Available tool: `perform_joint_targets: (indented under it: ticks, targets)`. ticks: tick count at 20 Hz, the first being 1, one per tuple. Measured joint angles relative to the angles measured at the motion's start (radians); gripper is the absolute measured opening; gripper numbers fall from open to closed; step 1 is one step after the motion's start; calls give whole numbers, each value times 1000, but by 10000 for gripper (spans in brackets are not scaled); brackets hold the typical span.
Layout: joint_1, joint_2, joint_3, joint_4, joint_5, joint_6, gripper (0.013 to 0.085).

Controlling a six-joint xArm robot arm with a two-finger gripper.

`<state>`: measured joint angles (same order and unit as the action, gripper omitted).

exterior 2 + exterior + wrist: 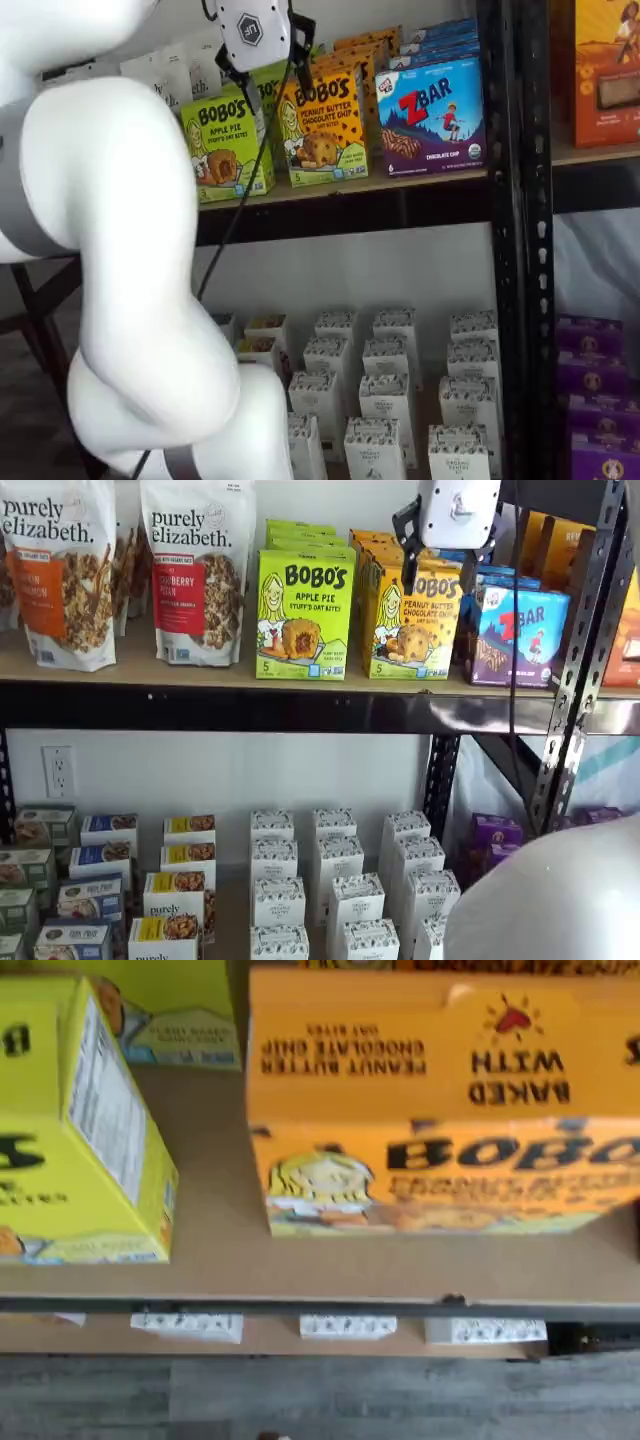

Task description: Pick up the orange box on the top shelf, the fifth box from the left

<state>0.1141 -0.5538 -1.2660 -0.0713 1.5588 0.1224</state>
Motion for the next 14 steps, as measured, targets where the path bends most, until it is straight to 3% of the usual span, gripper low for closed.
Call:
perform_joint_targets:
  ticks: [3,14]
  targets:
    - [-12,38,-20,24,-23,-11,850]
    - [-42,76,-23,17,-82,-36,850]
